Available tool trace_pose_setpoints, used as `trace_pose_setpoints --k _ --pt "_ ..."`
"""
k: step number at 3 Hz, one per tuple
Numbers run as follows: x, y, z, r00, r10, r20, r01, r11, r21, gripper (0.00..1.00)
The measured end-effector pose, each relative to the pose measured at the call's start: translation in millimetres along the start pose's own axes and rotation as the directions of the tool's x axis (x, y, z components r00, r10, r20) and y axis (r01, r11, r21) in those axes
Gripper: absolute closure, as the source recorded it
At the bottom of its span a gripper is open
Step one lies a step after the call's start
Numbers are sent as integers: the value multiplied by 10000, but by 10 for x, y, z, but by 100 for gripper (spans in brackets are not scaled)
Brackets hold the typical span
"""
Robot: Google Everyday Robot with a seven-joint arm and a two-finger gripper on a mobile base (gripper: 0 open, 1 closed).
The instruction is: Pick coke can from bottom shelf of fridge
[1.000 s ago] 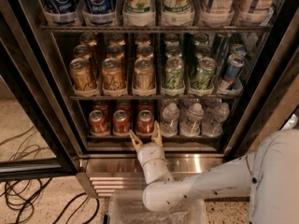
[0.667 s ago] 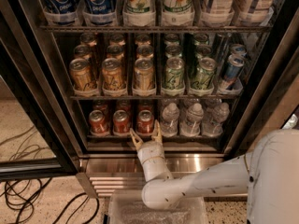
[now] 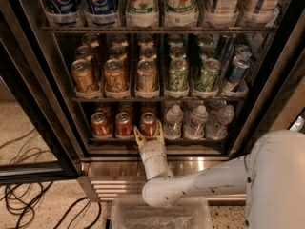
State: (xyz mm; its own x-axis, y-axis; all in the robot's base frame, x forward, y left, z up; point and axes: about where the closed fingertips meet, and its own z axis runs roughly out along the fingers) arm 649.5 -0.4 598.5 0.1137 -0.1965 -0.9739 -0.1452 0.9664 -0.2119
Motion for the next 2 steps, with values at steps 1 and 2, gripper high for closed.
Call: trace_pose_setpoints --k 1,2 --pt "41 -7 138 9999 113 7 -113 9999 130 42" --pt "83 -13 225 9998 220 -30 -219 9995 221 61"
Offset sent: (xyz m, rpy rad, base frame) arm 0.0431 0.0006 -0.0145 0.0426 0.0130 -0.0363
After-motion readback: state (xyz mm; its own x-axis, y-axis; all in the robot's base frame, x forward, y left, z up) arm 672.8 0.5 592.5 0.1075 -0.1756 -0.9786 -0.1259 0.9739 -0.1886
